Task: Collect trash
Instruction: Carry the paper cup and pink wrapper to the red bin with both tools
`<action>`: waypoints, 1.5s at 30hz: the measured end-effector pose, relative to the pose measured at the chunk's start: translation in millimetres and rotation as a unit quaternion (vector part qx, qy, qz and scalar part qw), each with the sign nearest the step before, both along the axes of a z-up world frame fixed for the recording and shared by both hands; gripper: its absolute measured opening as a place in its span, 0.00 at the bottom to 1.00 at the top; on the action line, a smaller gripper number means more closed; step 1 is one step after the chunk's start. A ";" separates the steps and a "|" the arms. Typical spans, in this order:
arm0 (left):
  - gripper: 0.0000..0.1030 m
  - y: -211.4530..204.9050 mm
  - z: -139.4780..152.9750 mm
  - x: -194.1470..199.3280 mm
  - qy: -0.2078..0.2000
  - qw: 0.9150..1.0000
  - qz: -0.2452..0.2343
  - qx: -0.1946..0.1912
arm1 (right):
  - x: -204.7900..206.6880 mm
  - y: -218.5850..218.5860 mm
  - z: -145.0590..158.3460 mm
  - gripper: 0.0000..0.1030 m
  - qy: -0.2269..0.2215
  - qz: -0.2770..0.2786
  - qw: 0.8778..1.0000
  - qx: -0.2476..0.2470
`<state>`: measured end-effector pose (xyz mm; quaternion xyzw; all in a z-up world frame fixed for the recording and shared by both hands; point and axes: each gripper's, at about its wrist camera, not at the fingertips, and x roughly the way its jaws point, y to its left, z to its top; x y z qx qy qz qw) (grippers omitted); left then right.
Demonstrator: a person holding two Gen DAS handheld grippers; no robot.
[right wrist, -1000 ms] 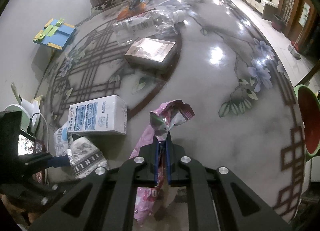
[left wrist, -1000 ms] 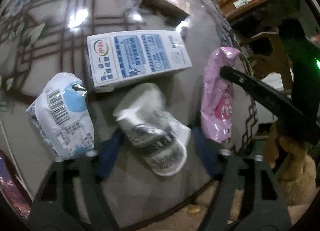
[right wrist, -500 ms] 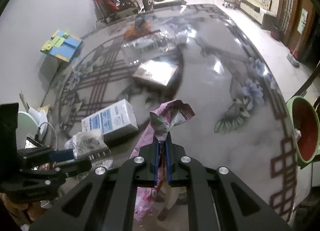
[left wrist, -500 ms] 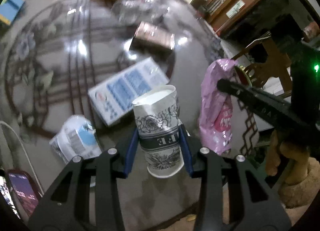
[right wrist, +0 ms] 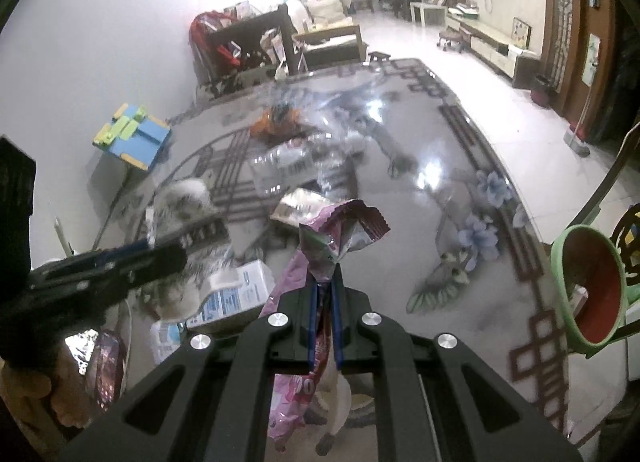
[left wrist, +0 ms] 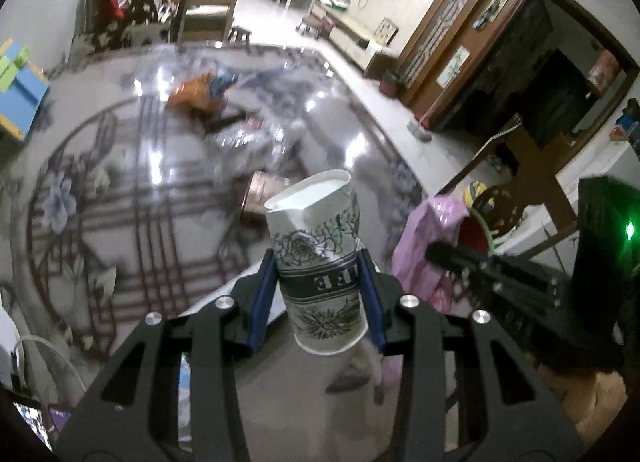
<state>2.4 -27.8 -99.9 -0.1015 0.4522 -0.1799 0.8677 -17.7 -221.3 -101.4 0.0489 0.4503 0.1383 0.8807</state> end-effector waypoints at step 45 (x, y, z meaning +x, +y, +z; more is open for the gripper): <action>0.38 -152.3 32.5 44.0 -0.058 0.997 -0.043 0.038 | -3.8 -146.9 48.1 0.06 -0.065 -0.099 0.993 0.011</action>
